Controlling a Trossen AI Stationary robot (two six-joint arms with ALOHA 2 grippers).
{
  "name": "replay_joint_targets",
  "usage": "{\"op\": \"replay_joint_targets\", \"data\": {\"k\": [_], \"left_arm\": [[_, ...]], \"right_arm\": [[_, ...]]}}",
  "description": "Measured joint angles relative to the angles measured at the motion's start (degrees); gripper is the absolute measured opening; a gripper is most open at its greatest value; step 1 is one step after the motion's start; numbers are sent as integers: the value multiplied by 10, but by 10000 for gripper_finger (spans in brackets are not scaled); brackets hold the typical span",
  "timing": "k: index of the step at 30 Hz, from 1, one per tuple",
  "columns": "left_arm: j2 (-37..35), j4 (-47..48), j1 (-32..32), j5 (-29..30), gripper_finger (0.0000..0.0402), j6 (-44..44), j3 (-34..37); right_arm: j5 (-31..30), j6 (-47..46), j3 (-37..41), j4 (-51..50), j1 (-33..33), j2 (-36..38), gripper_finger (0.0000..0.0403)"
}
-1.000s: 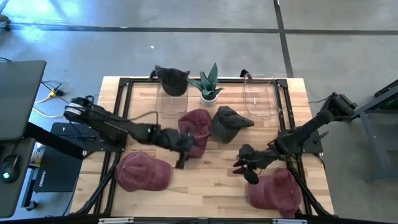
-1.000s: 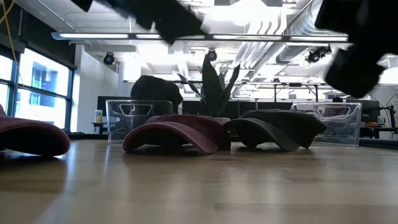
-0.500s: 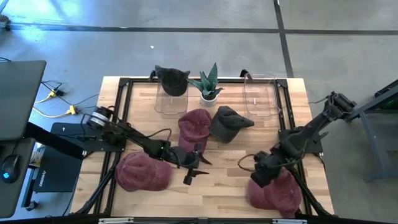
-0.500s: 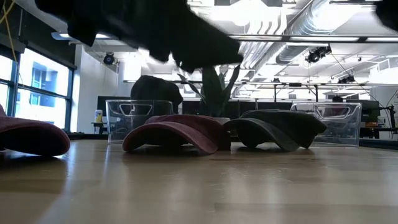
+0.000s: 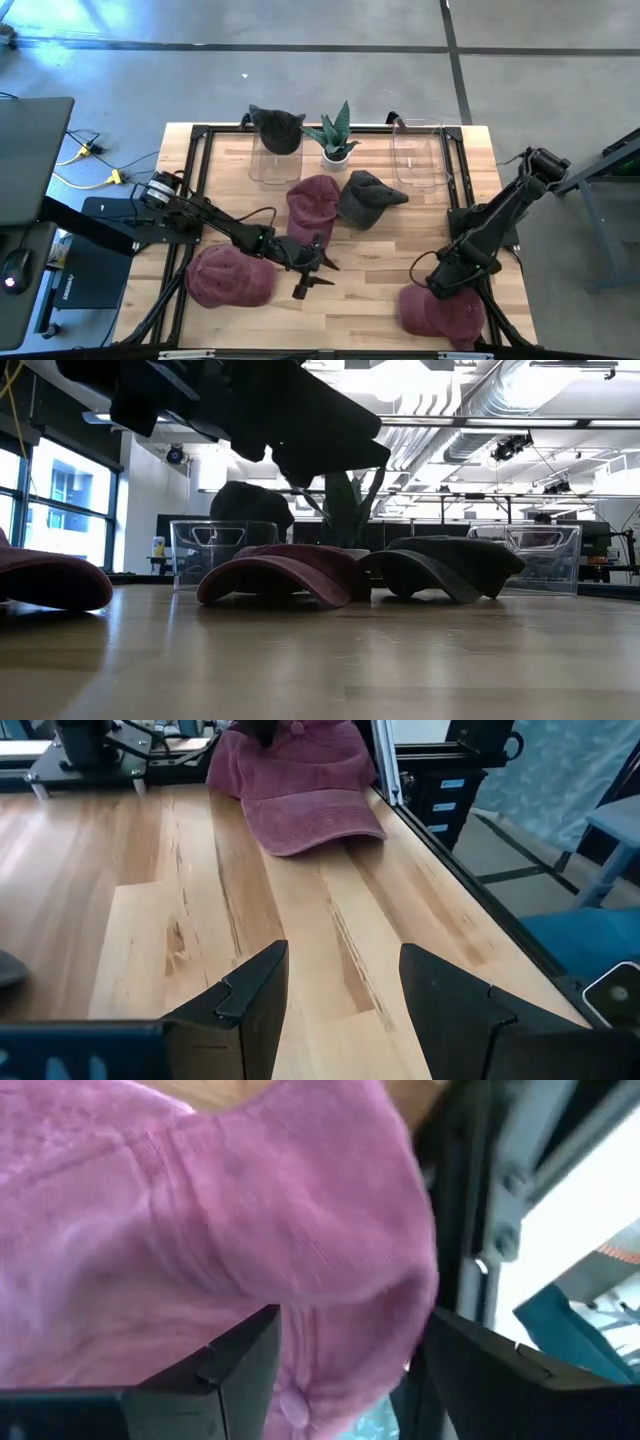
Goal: Pick & Place hat
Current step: Put the bottom right red cap into the right transparent bin
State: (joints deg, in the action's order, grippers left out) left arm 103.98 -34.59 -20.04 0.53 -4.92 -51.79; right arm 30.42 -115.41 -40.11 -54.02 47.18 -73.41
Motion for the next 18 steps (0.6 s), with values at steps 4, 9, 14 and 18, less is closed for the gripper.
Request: {"op": "replay_joint_targets", "data": {"k": [4, 9, 14, 18], "left_arm": [[0, -2, -11, 5, 186, -9, 0], [0, -11, -19, 13, 186, -1, 0], [0, -9, -17, 15, 186, 27, 0], [0, -17, -17, 16, 186, 68, -1]], "right_arm": [[-13, 16, 46, 56, 0, 0, 225], [-51, 36, 69, 130, -2, 0, 141], [-91, 97, 33, 128, -19, 0, 17], [-156, 193, -29, 126, -44, 0, 32]]}}
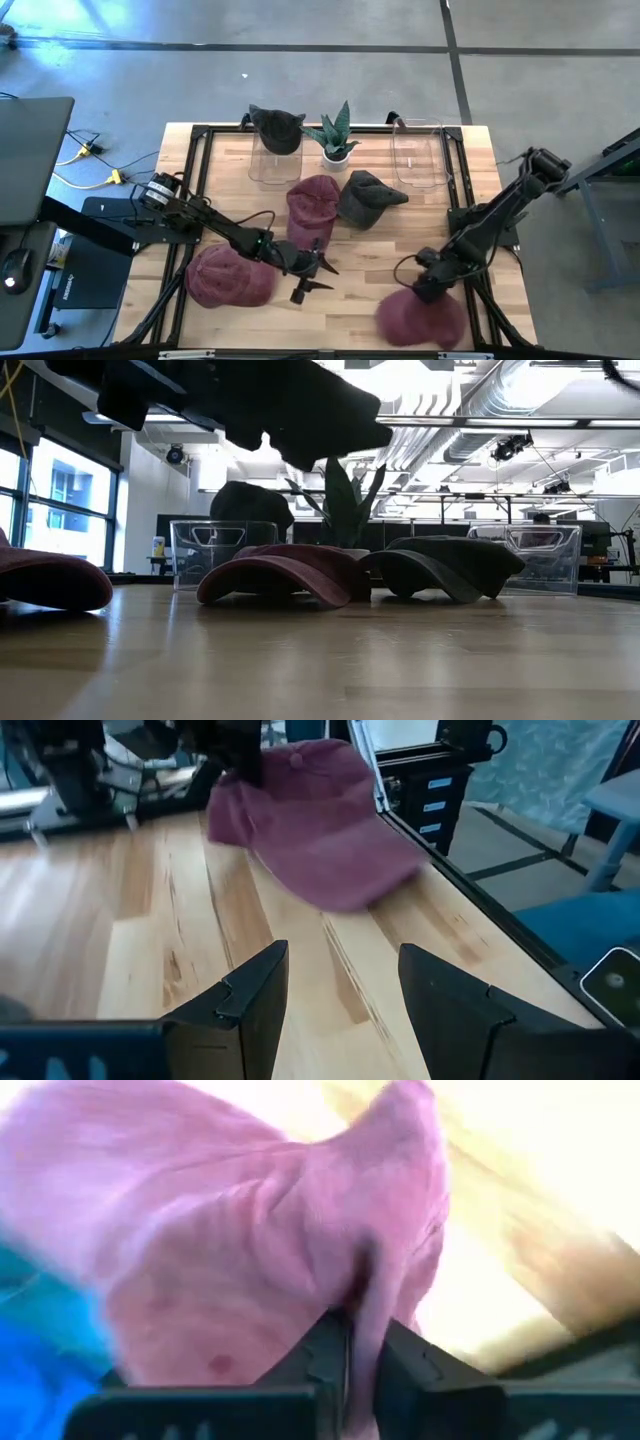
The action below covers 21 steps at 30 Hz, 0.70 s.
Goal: Pick & Place hat
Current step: Put the bottom right red cap into the right transparent bin
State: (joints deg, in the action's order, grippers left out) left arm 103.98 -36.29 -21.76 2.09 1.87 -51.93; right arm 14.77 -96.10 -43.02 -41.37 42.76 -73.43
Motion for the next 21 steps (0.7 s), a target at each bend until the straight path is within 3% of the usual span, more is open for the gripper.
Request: {"op": "replay_joint_targets", "data": {"k": [5, 9, 15, 21], "left_arm": [[-3, 14, 0, -8, 186, 31, -25], [-3, 61, 0, -15, 186, 24, -45], [-3, 78, 0, -11, 186, 17, -49], [-3, 83, 0, -11, 186, 7, -49]], "right_arm": [[-72, 188, -65, -6, -51, 0, 19], [-79, 344, -59, 22, -115, -4, 8], [-83, 534, 8, 162, -208, -25, 39], [-69, 596, 22, 188, -279, -24, 115]]}}
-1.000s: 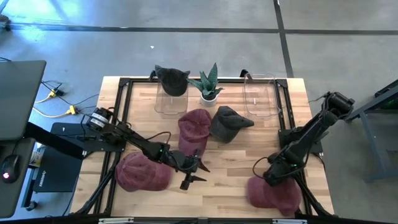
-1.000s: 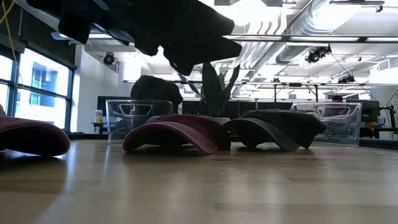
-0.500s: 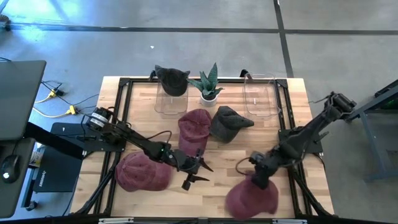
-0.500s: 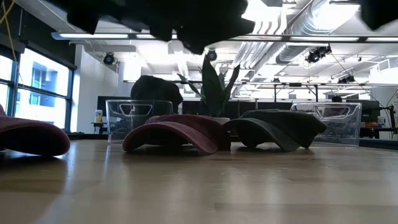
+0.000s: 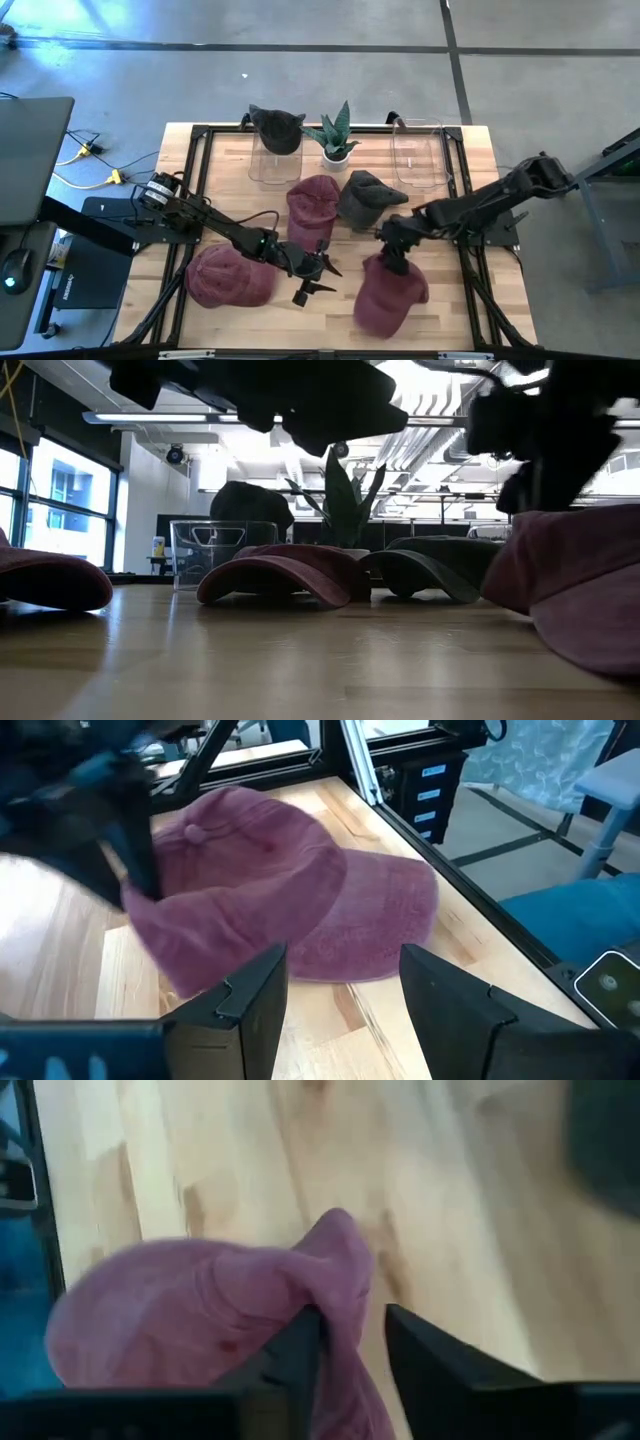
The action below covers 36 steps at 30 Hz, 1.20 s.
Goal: Pick & Place hat
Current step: Put the bottom right red cap into the right transparent bin
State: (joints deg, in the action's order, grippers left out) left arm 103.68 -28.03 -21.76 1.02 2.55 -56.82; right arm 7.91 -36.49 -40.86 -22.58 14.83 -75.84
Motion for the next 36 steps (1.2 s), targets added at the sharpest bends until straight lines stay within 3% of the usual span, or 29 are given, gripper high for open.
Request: {"op": "replay_joint_targets", "data": {"k": [4, 7, 15, 21, 26, 30, 36], "left_arm": [[0, -3, 0, 0, 186, 0, 0], [0, -6, 0, 2, 186, 1, 0], [6, -8, 0, 2, 186, 0, -1], [14, -18, 0, 9, 186, 2, -1], [16, -24, 4, 55, 186, 40, -6], [16, -23, 18, 57, 186, 87, -36], [16, 40, 32, 66, 186, 133, -92]], "right_arm": [[4, 6, -36, -49, -19, 14, 167], [-37, -19, -70, -126, -3, 24, 179], [-115, -216, -93, -229, 149, 27, 181], [-195, -375, -54, -230, 271, 25, 181], [-217, -379, -5, -128, 295, 11, 178], [-215, -321, 22, -29, 282, -4, 137], [-225, -202, -8, 10, 261, -3, 15]]}}
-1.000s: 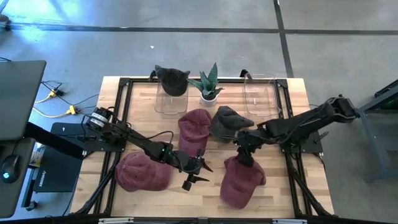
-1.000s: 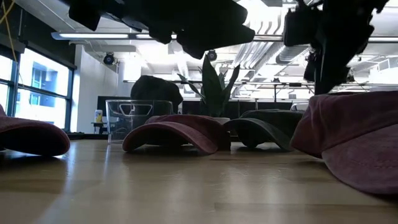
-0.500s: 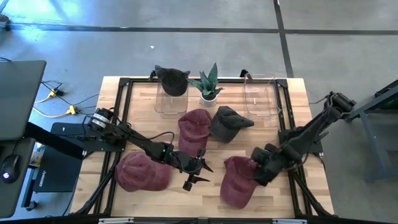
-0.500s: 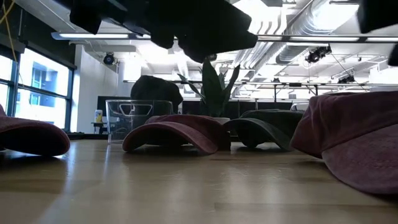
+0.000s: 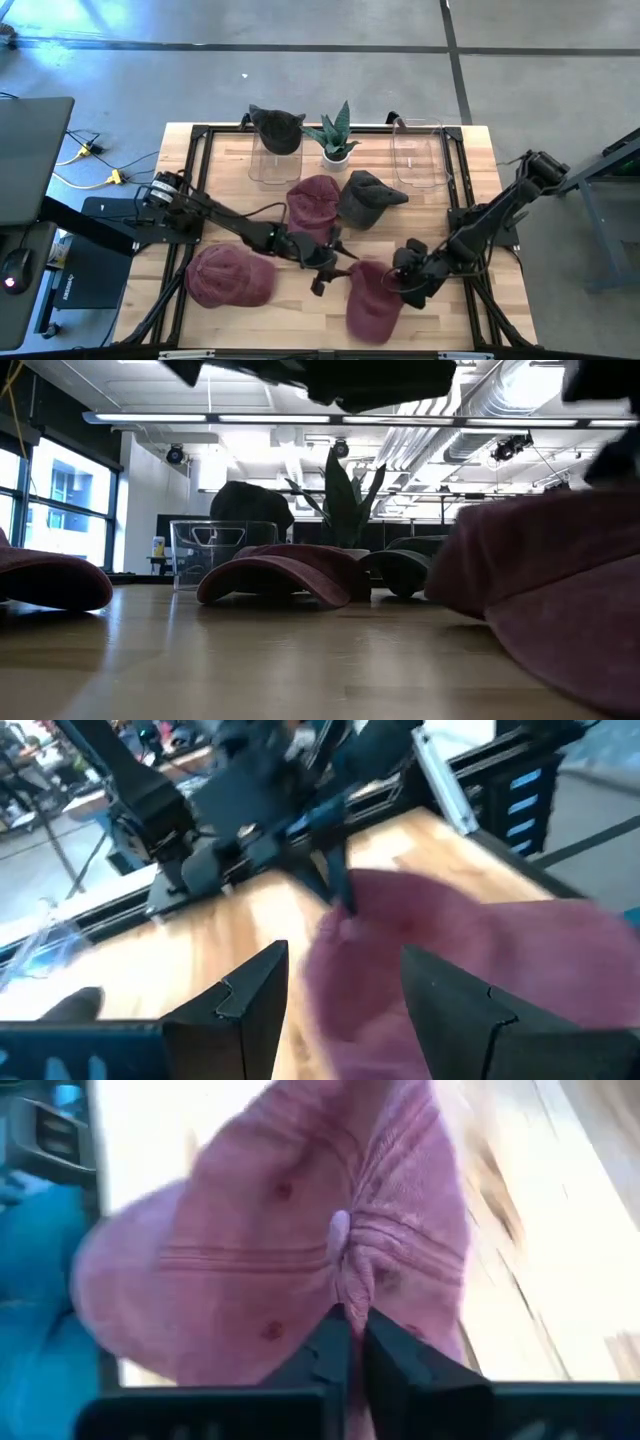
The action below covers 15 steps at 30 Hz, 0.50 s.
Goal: Pick & Place hat
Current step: Put the bottom right red cap into the right transparent bin
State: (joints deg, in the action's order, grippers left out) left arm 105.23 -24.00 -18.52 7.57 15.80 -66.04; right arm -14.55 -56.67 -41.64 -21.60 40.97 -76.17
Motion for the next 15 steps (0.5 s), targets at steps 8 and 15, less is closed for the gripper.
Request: {"op": "replay_joint_targets", "data": {"k": [8, 15], "left_arm": [[-23, 218, -35, 176, 186, 37, -102], [-51, 299, -98, 390, 186, 60, -127]], "right_arm": [[-104, 95, -162, -181, -20, 2, 8], [-234, 98, -271, -326, -15, 3, 5]]}}
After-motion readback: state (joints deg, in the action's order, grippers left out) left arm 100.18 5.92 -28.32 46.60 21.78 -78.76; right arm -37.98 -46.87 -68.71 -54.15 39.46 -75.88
